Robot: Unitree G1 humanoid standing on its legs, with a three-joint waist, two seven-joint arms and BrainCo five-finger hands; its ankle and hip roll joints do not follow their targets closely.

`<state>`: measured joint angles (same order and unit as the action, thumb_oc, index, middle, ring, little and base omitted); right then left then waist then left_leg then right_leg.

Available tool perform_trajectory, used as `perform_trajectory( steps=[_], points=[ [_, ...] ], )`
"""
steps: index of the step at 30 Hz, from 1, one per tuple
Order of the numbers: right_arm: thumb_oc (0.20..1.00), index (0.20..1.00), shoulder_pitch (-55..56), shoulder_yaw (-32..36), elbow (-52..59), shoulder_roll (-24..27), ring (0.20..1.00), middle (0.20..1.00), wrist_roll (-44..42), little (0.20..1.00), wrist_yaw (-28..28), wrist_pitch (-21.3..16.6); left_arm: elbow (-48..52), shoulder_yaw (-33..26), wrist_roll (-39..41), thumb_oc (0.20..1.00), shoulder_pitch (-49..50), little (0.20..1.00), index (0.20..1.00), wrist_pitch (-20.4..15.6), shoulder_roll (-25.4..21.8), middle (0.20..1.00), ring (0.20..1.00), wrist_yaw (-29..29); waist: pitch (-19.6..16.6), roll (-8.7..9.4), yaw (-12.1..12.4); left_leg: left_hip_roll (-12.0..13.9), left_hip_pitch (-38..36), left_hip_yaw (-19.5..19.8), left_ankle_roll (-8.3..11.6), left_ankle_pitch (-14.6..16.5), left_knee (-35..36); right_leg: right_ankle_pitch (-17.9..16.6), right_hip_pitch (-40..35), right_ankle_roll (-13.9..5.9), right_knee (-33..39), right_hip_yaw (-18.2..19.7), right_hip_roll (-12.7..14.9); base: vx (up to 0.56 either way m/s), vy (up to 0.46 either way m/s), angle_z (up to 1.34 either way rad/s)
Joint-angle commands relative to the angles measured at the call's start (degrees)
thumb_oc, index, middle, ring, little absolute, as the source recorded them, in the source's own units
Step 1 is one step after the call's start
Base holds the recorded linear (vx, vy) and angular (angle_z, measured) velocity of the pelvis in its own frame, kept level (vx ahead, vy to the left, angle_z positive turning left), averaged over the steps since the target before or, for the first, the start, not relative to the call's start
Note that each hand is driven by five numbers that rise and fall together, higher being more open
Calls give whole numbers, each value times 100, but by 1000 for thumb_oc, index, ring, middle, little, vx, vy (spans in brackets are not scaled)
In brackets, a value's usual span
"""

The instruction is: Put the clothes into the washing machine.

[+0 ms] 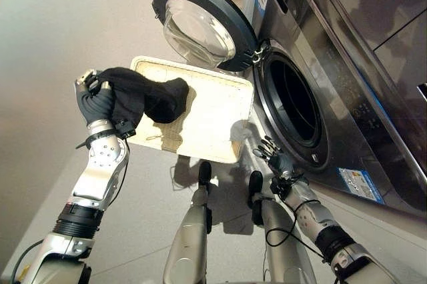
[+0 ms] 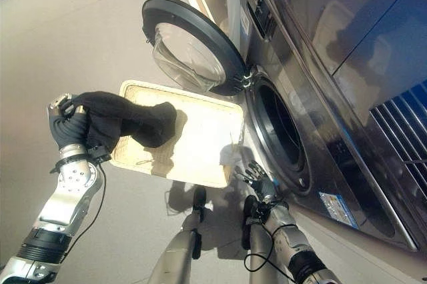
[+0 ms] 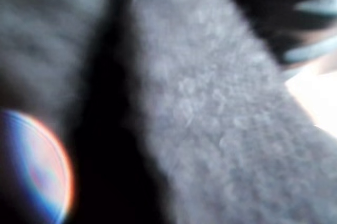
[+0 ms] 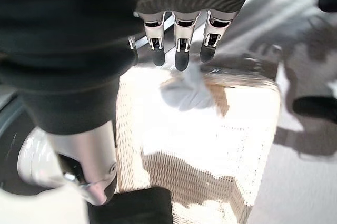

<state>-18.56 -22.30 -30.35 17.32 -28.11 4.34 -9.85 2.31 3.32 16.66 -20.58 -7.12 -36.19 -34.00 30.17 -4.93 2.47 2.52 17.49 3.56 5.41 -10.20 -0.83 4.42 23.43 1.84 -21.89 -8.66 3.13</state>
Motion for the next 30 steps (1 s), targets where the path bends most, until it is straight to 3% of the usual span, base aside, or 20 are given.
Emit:
perform_trajectory(
  steps=[1, 4, 13, 21, 24, 30],
  points=[
    [1000, 1000, -95, -7, 402, -97, 1000, 1000, 670, 1000, 94, -469, 313, -350, 27, 200, -386, 200, 200, -488, -275, 200, 200, 221, -68, 109, -37, -671, -237, -187, -229, 617, -345, -704, -719, -460, 1506, 110, 101, 32, -25, 3],
    [1000, 1000, -585, -292, 918, 116, 1000, 1000, 1785, 1000, 560, -440, 673, -331, 520, 200, -461, 200, 200, -348, -534, 200, 200, 863, -346, 31, 53, -672, -469, -137, -191, 624, -256, -687, -1060, -468, 1690, 24, 136, 76, -29, 8],
    [1000, 1000, -1303, -462, 1615, 344, 1000, 1000, 2649, 1000, 1197, -457, 662, -303, 1330, 200, -860, 200, 200, -193, -1019, 200, 200, 1678, -784, -27, 146, -653, -852, -107, -177, 681, -141, -622, -1571, -461, 1906, -81, 171, 69, -16, 7],
    [1000, 1000, -1798, -316, 2330, 432, 1000, 1000, 3175, 1000, 2081, -342, 676, -106, 1017, 200, -1142, 200, 200, 405, -1281, 200, 200, 2264, -1112, -55, 155, -662, -1144, -99, -199, 745, -53, -654, -1878, -503, 2061, -93, 206, 79, -4, 3],
    [1000, 1000, -1962, -287, 2513, 440, 1000, 1000, 3201, 1000, 2213, -297, 599, 18, 993, 200, -1225, 200, 200, 584, -1313, 200, 200, 2427, -1199, -80, 145, -682, -1236, -88, -204, 766, -30, -657, -1973, -515, 2101, -79, 220, 64, 25, 3],
    [1000, 1000, -2045, -450, 2688, 468, 1000, 1000, 2863, 1000, 1830, -137, 529, 251, 1218, 200, -1374, 200, 200, 908, -1292, 200, 200, 2875, -1411, -76, 117, -716, -1357, -39, -220, 724, -2, -739, -2096, -541, 2172, -30, 246, 56, 16, 1]
  ],
)
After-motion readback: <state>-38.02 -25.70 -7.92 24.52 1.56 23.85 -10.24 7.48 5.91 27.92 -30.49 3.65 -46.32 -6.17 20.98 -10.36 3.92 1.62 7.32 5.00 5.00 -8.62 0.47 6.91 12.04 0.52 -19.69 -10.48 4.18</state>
